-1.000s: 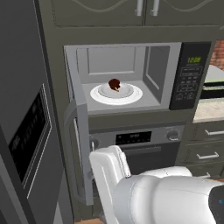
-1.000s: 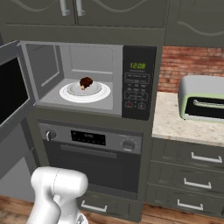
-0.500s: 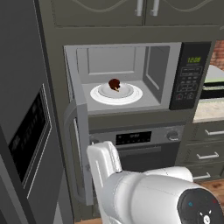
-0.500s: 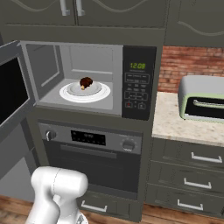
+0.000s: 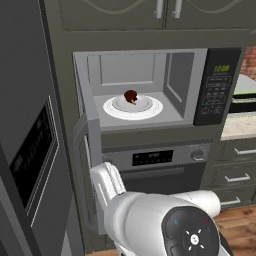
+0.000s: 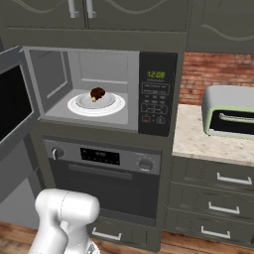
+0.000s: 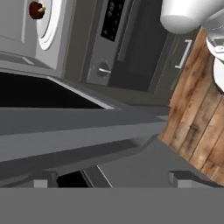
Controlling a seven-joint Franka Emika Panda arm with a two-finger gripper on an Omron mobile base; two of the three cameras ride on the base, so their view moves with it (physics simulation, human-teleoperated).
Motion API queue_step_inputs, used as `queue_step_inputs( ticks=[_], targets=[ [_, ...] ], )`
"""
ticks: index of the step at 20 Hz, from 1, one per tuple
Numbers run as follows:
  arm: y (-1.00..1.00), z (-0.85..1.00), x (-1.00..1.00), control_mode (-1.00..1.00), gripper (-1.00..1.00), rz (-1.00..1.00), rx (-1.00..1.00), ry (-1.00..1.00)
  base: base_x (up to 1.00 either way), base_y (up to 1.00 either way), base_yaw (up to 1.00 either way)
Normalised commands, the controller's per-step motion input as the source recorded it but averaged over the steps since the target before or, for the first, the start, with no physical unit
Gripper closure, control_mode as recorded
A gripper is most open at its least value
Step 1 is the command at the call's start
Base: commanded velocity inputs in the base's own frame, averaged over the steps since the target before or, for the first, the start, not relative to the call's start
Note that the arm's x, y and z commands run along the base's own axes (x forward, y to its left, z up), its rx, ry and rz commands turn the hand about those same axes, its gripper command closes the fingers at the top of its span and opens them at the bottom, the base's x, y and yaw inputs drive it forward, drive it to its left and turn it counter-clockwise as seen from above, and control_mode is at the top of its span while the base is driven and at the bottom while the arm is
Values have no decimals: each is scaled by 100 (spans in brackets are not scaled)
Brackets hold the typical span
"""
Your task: Transport the steak from the fridge to the microwave and turn on the microwave.
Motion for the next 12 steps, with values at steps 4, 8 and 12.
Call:
queue_step_inputs(
  ticks=[4, 8, 12],
  targets=[
    [3, -10, 19, -100, -100, 0, -19, 0, 0, 0, 0],
    [11, -12, 16, -100, -100, 0, -13, 0, 0, 0, 0],
    [10, -11, 17, -100, -100, 0, -6, 0, 0, 0, 0]
  ],
)
